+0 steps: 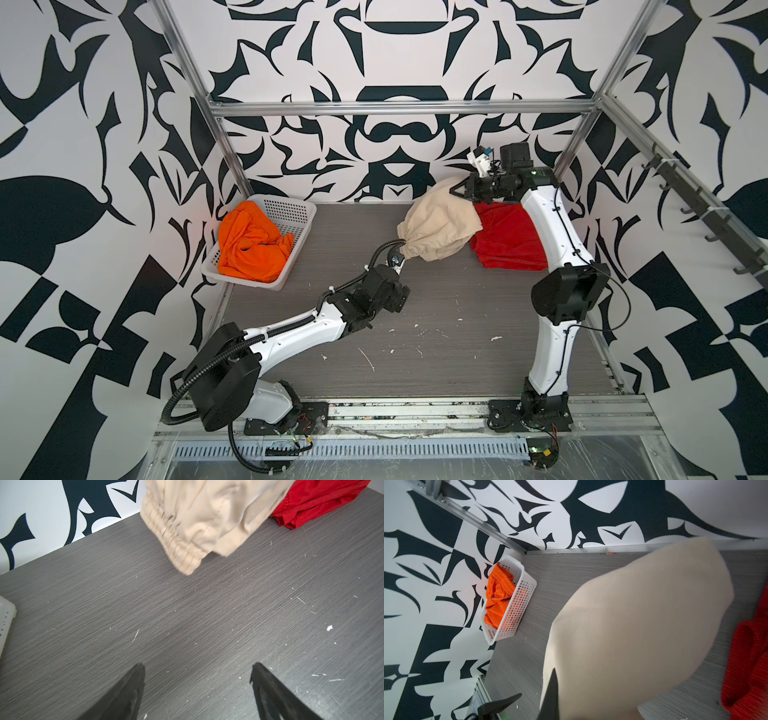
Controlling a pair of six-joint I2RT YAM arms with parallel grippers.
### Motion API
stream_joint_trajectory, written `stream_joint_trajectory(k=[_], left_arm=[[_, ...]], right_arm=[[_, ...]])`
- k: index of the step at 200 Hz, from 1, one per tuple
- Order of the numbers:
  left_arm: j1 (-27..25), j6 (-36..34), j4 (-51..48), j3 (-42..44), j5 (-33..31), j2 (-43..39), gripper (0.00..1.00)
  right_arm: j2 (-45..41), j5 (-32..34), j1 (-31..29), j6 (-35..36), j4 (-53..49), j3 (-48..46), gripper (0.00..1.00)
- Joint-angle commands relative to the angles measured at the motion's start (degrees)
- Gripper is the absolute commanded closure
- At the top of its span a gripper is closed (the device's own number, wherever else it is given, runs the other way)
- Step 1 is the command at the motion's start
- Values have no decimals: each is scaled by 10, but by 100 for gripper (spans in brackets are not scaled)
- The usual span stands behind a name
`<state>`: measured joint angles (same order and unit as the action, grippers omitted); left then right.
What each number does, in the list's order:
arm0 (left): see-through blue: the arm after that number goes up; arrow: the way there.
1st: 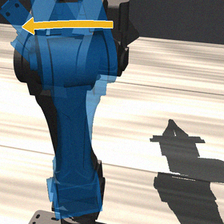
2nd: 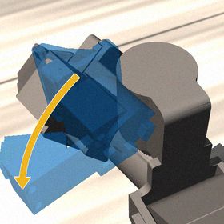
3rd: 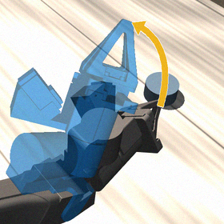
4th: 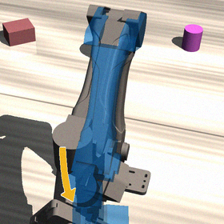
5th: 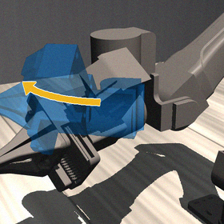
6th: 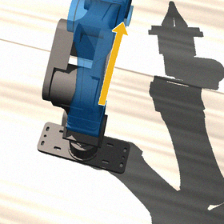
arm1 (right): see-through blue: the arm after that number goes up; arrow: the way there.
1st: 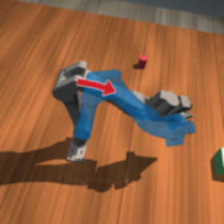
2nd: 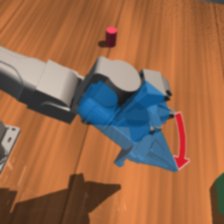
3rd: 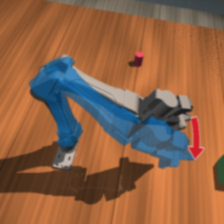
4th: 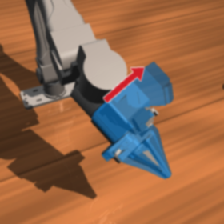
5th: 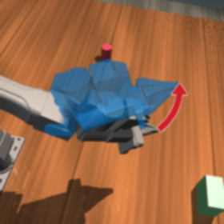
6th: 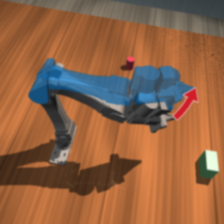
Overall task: Fold and stack the shorts
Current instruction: 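Lower the beige shorts onto the red shorts with the right gripper and release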
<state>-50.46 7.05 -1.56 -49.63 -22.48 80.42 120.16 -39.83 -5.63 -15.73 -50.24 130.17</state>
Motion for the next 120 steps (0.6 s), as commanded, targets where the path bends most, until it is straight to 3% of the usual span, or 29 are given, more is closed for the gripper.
stream_joint_trajectory(k=[1,49,120], left_arm=[[3,5,-3,-1,2,-15,16],[3,6,-2,1,0,-15,16],[3,5,0,-15,9,7,16]], right_arm=[[23,10,21,-32,35,-3,100],[63,36,56,-21,21,7,100],[63,1,111,-1,18,23,100]])
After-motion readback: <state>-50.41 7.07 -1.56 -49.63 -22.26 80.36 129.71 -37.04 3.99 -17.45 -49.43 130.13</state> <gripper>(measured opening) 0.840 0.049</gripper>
